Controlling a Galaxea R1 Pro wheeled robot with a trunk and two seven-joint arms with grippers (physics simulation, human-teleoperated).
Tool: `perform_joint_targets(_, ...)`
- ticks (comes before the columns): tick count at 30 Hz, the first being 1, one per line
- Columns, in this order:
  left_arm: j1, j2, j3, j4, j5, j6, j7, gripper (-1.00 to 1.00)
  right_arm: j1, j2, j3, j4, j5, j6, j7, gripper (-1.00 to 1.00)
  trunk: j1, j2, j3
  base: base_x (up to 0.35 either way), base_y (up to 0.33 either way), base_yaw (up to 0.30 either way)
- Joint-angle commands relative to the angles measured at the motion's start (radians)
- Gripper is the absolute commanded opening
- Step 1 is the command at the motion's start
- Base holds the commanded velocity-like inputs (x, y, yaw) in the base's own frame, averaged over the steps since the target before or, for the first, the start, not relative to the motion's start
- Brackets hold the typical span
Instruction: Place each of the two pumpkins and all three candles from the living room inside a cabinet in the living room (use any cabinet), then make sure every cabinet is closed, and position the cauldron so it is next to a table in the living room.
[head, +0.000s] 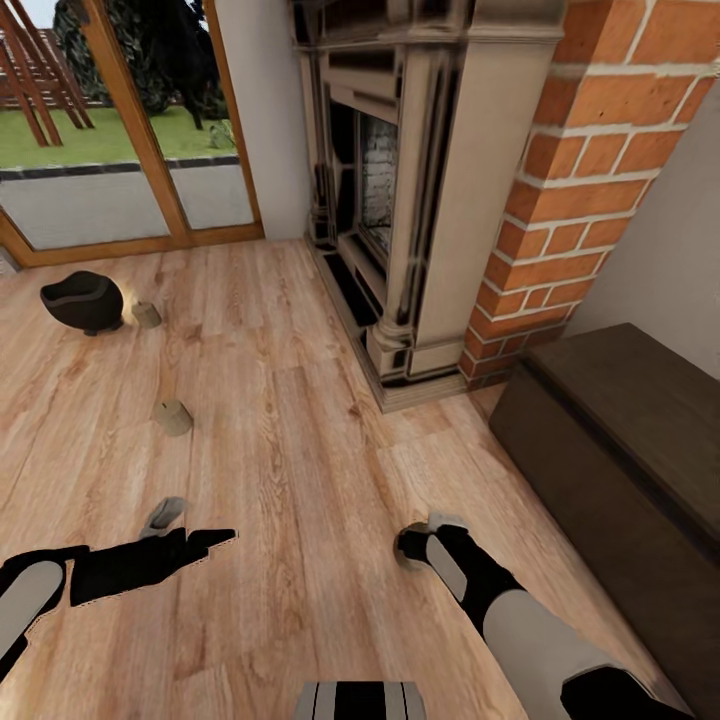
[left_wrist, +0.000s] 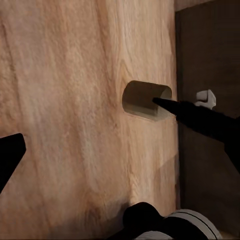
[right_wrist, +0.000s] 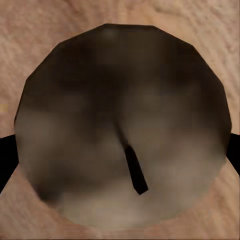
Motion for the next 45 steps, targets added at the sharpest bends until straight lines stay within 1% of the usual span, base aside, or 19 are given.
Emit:
perform_joint_targets(1,0.000,0.007,0.025,0.006,-0.047,0.001,-0.009,1.00,0.003,-0.001,0.008,-0.014,-0.011,0.009,-0.008,-1.00,-0.001,0.000,0.003,0.000,0.000,0.000)
perform_joint_targets(4,0.000,0.013,0.094,0.010,-0.143,0.002,-0.009,1.00,0.005,0.000,0.010,-0.024,-0.011,0.014,-0.007,-1.00,-0.002,0.001,0.015,0.000,0.000,0.000)
perform_joint_targets(5,0.000,0.014,0.125,0.011,-0.189,0.003,-0.009,1.00,0.006,0.001,0.016,-0.026,-0.012,0.015,-0.006,-1.00,-0.002,0.001,0.019,0.000,0.000,0.000)
perform_joint_targets(6,0.000,0.015,0.134,0.011,-0.203,0.003,-0.009,1.00,0.006,0.001,0.020,-0.027,-0.012,0.015,-0.004,-1.00,-0.003,0.001,0.023,0.000,0.000,0.000)
perform_joint_targets(7,0.000,0.017,0.152,0.011,-0.230,0.004,-0.009,1.00,0.006,0.001,0.030,-0.027,-0.013,0.016,0.001,-1.00,-0.003,0.001,0.026,0.000,0.000,0.000)
perform_joint_targets(8,0.000,0.019,0.180,0.011,-0.274,0.005,-0.009,1.00,0.006,0.001,0.045,-0.029,-0.016,0.023,0.016,-1.00,-0.004,0.002,0.030,0.000,0.000,0.000)
perform_joint_targets(9,0.000,0.020,0.189,0.011,-0.289,0.005,-0.009,1.00,0.006,0.001,0.049,-0.030,-0.016,0.028,0.022,-1.00,-0.004,0.002,0.034,0.000,0.000,0.000)
perform_joint_targets(11,0.000,0.022,0.223,0.012,-0.355,0.006,-0.009,1.00,0.006,0.002,0.059,-0.048,-0.019,0.053,0.048,-1.00,-0.005,0.002,0.042,0.000,0.000,0.000)
perform_joint_targets(14,0.000,0.024,0.278,0.014,-0.462,0.006,-0.009,1.00,0.006,0.002,0.065,-0.091,-0.020,0.090,0.077,-1.00,-0.006,0.003,0.053,0.000,0.000,0.000)
perform_joint_targets(17,0.000,0.023,0.342,0.030,-0.580,0.006,-0.009,1.00,0.005,0.002,0.079,-0.115,-0.020,0.103,0.093,-1.00,-0.008,0.004,0.065,0.000,0.000,0.000)
perform_joint_targets(19,0.000,0.023,0.391,0.038,-0.666,0.007,-0.009,1.00,0.003,0.002,0.090,-0.143,-0.019,0.108,0.101,-1.00,-0.009,0.004,0.073,0.000,0.000,0.000)
perform_joint_targets(22,0.000,0.022,0.406,0.040,-0.700,0.007,-0.009,1.00,0.002,0.002,0.094,-0.176,-0.015,0.110,0.107,-1.00,-0.010,0.005,0.084,0.000,0.000,0.000)
perform_joint_targets(24,0.000,0.021,0.409,0.040,-0.709,0.007,-0.009,1.00,0.002,0.002,0.102,-0.197,-0.012,0.113,0.111,-1.00,-0.011,0.005,0.092,0.000,0.000,0.000)
perform_joint_targets(25,0.000,0.019,0.407,0.041,-0.715,0.006,-0.008,1.00,0.002,0.001,0.137,-0.220,-0.010,0.127,0.112,-1.00,-0.011,0.006,0.096,0.000,0.000,0.000)
perform_joint_targets(26,0.000,0.018,0.405,0.041,-0.717,0.006,-0.008,1.00,0.002,0.000,0.161,-0.229,-0.009,0.131,0.111,-1.00,-0.012,0.006,0.100,0.000,0.000,0.000)
perform_joint_targets(30,0.000,0.015,0.400,0.041,-0.719,0.006,-0.008,1.00,0.002,-0.001,0.214,-0.273,-0.010,0.155,0.106,-1.00,-0.014,0.007,0.115,0.000,0.000,0.000)
perform_joint_targets(34,0.000,0.014,0.398,0.041,-0.720,0.006,-0.008,1.00,0.002,-0.005,0.213,-0.302,-0.022,0.189,0.105,-1.00,-0.015,0.008,0.131,0.000,0.000,0.006)
perform_joint_targets(39,0.000,0.013,0.397,0.041,-0.721,0.006,-0.008,1.00,0.002,-0.002,0.170,-0.305,-0.041,0.194,0.108,-1.00,-0.018,0.009,0.151,0.000,0.000,0.200)
perform_joint_targets(45,0.000,0.013,0.397,0.041,-0.721,0.006,-0.008,1.00,0.002,0.001,0.164,-0.304,-0.043,0.196,0.108,-1.00,-0.020,0.010,0.174,0.000,0.000,0.286)
